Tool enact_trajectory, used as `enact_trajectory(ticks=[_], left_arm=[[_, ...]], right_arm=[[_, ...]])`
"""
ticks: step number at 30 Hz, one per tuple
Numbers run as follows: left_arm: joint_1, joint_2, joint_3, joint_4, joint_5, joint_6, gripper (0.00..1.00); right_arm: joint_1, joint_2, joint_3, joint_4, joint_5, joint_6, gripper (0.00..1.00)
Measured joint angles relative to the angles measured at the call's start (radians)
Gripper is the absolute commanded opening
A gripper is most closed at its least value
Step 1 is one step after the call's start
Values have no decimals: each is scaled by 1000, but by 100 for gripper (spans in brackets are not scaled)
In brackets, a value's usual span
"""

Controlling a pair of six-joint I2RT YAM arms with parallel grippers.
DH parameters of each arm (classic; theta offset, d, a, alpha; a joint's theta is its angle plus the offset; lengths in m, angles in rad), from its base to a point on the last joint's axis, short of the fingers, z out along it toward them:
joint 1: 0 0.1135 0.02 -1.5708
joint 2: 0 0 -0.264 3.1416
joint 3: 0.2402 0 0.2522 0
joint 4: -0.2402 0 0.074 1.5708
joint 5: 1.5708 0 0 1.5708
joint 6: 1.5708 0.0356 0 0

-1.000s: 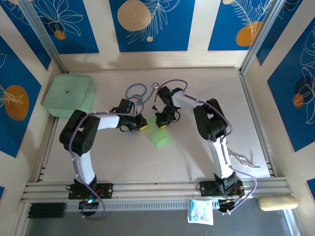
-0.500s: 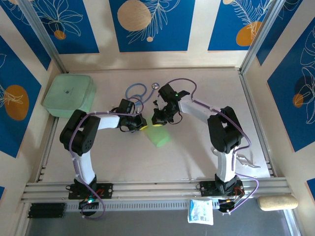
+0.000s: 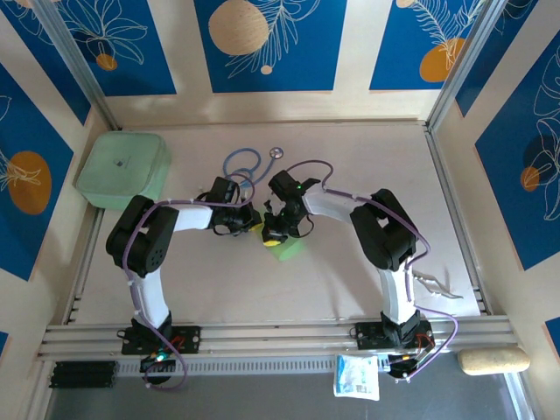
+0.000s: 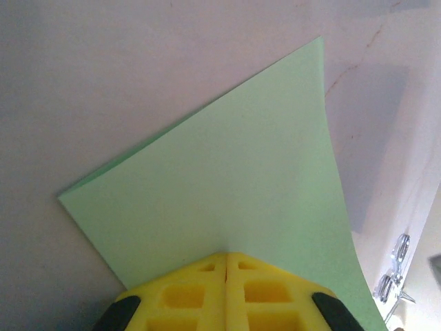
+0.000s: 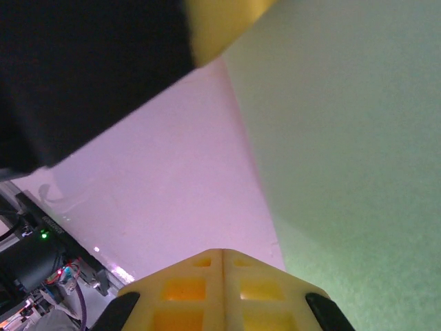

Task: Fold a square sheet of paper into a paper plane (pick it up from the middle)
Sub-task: First fold in half a square sheet of paper at the center of the table.

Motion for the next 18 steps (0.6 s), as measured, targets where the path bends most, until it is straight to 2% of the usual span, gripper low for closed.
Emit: enact_trajectory(ticks=[18], left_arm=[[0, 0, -7, 15, 1, -5, 6]], right_arm=[[0, 45, -14, -2, 13, -39, 0]])
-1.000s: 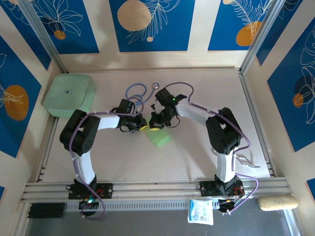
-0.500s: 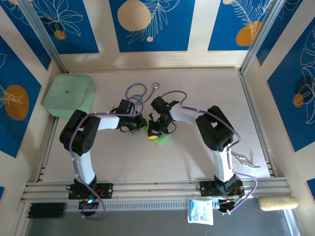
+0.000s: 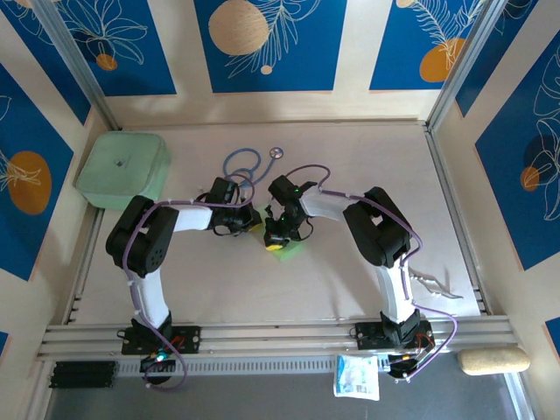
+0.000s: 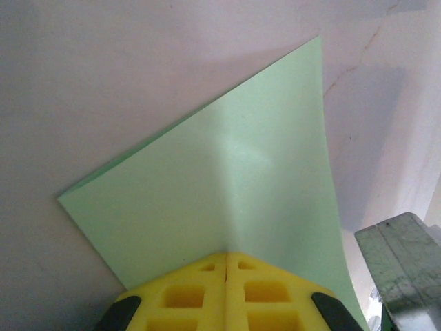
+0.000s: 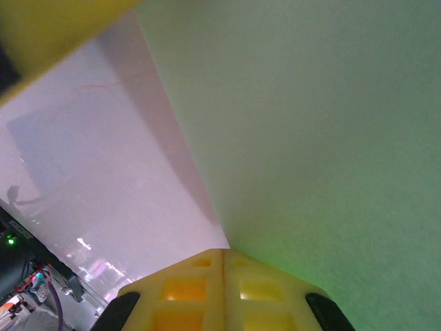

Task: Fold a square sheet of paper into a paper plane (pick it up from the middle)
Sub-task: First fold in half a square sheet of paper at the center of the table.

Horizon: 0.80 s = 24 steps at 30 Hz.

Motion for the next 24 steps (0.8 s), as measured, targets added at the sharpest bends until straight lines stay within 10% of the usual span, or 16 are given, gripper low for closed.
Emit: enact_trajectory(ticks=[24], left_arm=[[1, 5, 5, -5, 7, 27, 5]], right_arm=[[9, -161, -264, 74, -44, -72, 0]])
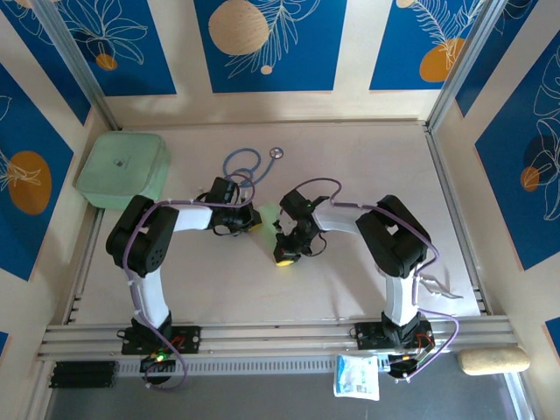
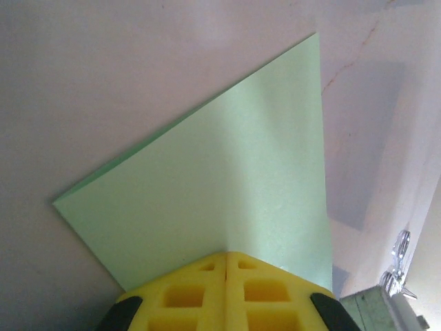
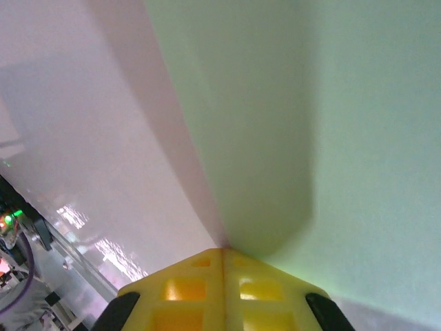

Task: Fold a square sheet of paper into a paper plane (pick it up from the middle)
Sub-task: First fold in half a square sheet of paper at the center of the table.

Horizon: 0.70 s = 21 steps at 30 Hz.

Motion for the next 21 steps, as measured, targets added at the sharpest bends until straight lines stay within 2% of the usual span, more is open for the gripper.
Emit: enact_trajectory(ticks=[5, 10, 15, 21], left_arm=[[0, 13, 31, -31, 8, 50, 6], [0, 27, 78, -100, 13, 137, 6], [-3, 51, 136, -166, 18, 230, 8], [-6, 70, 185, -212, 19, 298, 13]], right_arm=[[-6, -78, -7, -47, 19, 2, 0], [-76, -201, 17, -5, 42, 17, 0], [-156, -134, 82, 36, 75, 32, 2], [-167, -28, 112, 56, 93, 51, 5]])
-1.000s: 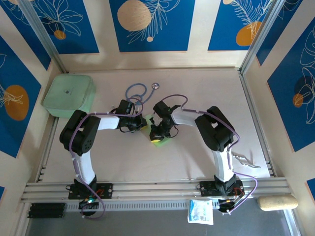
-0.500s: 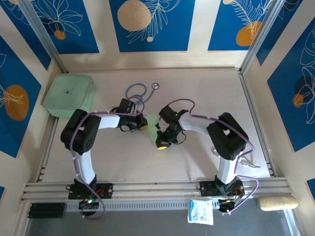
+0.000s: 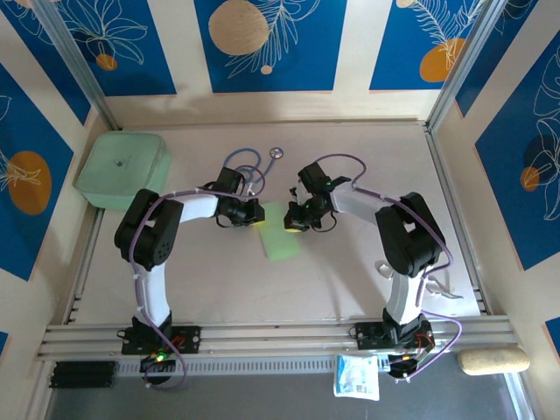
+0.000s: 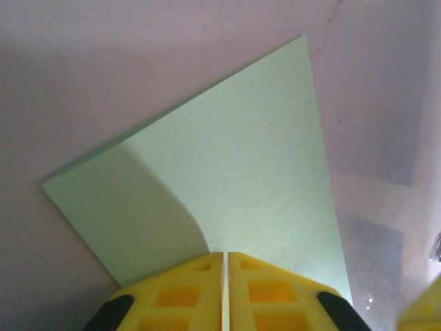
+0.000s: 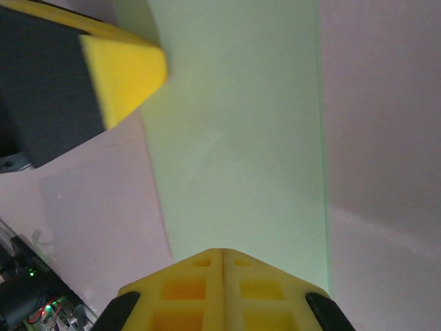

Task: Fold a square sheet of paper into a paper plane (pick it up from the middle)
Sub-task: First fold in half a square sheet of paper at the center of the table, then fold the triangle a second time at the center of the table.

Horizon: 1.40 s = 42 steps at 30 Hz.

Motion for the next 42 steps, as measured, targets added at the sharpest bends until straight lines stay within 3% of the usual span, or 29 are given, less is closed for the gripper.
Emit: enact_trajectory(ticks=[7, 12, 24, 30, 35, 42], left_arm=[[-7, -23, 0, 7, -3, -39, 23], [-36, -142, -85, 69, -60, -137, 31], [-118, -206, -217, 212, -134, -353, 38], [-123, -170, -217, 269, -133, -404, 33], [-126, -128, -200, 277, -129, -415, 29], [-127, -121, -196, 276, -137, -414, 27]], right_arm=[[17, 74, 35, 26, 15, 34, 4], [27, 100, 31, 39, 39, 92, 4], [32, 33, -85, 136, 88, 345, 4], [19, -23, -113, 152, 85, 378, 18], [-9, -161, -148, 184, 77, 370, 31], [-85, -251, -266, 179, 58, 337, 41]])
